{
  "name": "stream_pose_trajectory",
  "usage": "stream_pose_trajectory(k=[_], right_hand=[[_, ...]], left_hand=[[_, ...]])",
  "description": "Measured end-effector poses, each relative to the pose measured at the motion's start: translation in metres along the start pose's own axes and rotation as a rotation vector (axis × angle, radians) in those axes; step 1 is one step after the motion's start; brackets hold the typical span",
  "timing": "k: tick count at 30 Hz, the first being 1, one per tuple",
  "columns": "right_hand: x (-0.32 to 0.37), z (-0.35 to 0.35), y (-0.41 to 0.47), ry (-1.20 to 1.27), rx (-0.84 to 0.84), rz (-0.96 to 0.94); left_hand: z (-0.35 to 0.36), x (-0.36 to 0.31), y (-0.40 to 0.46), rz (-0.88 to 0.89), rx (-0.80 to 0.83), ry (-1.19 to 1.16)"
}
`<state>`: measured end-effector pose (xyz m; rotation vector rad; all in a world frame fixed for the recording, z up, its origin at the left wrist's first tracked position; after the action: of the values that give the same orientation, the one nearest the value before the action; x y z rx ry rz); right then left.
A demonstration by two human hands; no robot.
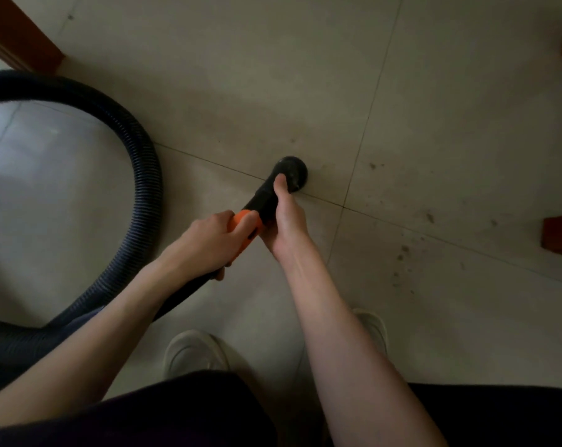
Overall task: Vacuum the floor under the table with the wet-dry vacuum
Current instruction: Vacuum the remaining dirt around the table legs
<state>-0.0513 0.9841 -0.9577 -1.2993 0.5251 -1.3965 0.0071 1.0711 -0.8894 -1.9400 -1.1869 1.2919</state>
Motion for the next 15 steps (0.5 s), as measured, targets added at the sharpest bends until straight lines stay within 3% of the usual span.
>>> stream_pose_trajectory(k=[4,15], right_hand=[[0.012,0.015,0.013,-0.042,0.015,0.013],[0.04,0.038,0.032,0.127,0.039,0.018]], left_hand=[[-0.01,-0.002,0.015,-0.023,-0.028,0.002],[-0.046,-0.025,0.044,-0.026,0.019,0.083]])
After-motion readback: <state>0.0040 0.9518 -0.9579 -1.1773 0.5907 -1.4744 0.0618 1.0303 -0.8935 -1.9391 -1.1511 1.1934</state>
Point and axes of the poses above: each hand's wrist, its own y-axis towards the middle knuckle, its own z-axis out of the palm, x = y × z, the point moved 7 cm from there along y, towards the middle knuckle, and after that the axes turned 4 degrees about x, right-handed, at the moved point
